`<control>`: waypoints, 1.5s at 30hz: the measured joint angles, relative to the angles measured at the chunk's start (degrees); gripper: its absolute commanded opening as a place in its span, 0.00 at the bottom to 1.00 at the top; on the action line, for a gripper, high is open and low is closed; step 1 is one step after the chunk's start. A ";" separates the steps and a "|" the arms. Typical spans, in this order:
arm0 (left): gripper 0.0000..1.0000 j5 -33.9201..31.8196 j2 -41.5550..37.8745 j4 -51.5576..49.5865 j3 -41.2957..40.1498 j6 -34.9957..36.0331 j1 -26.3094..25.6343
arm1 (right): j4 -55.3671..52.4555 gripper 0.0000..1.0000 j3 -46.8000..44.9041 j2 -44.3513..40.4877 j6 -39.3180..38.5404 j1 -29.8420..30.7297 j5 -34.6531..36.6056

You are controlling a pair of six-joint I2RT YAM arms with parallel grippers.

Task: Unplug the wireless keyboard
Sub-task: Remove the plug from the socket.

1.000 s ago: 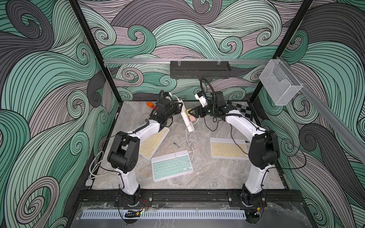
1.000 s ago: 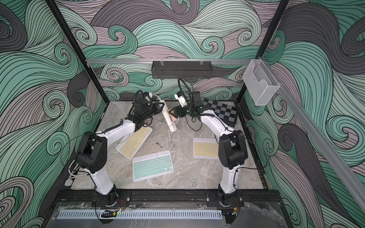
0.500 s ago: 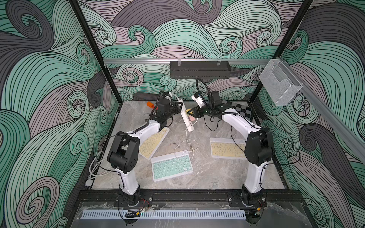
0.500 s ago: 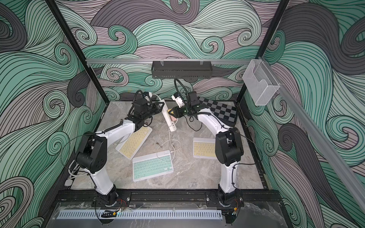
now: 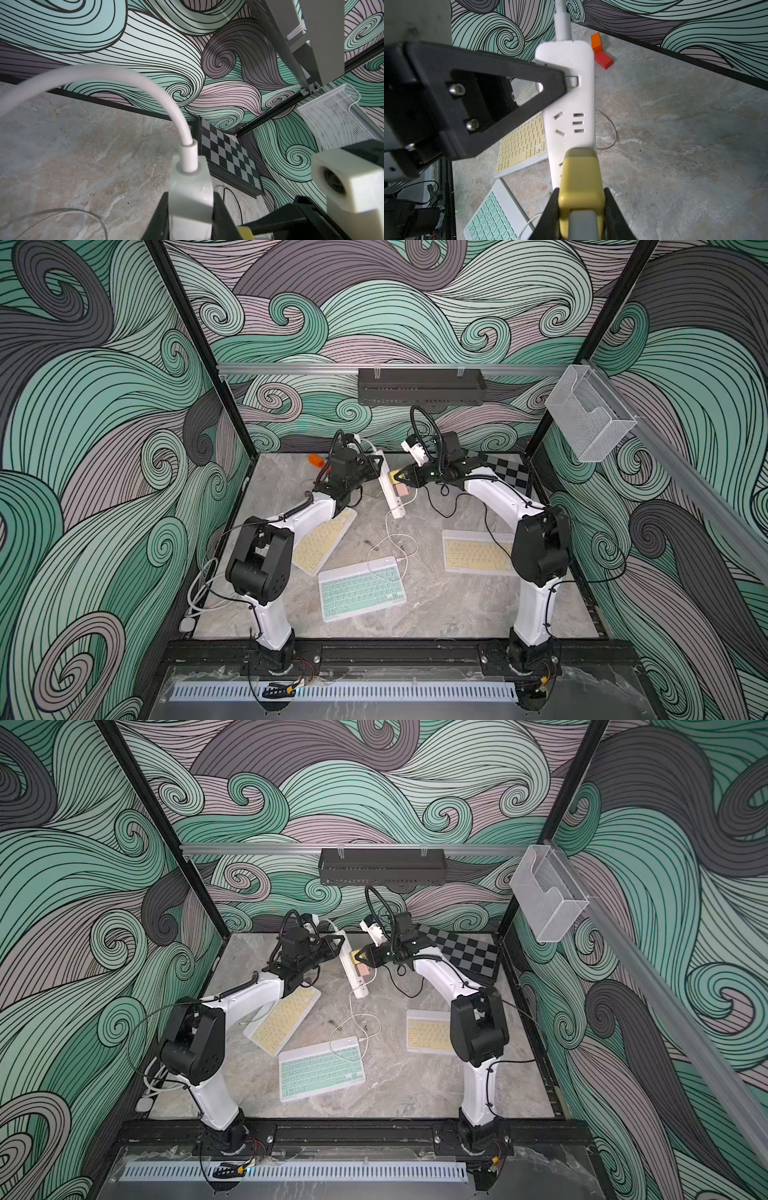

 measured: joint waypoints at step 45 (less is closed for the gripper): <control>0.00 -0.35 -6.99 -4.61 -4.42 -4.48 0.94 | 30.36 0.00 -25.42 -15.04 7.21 -4.07 -4.59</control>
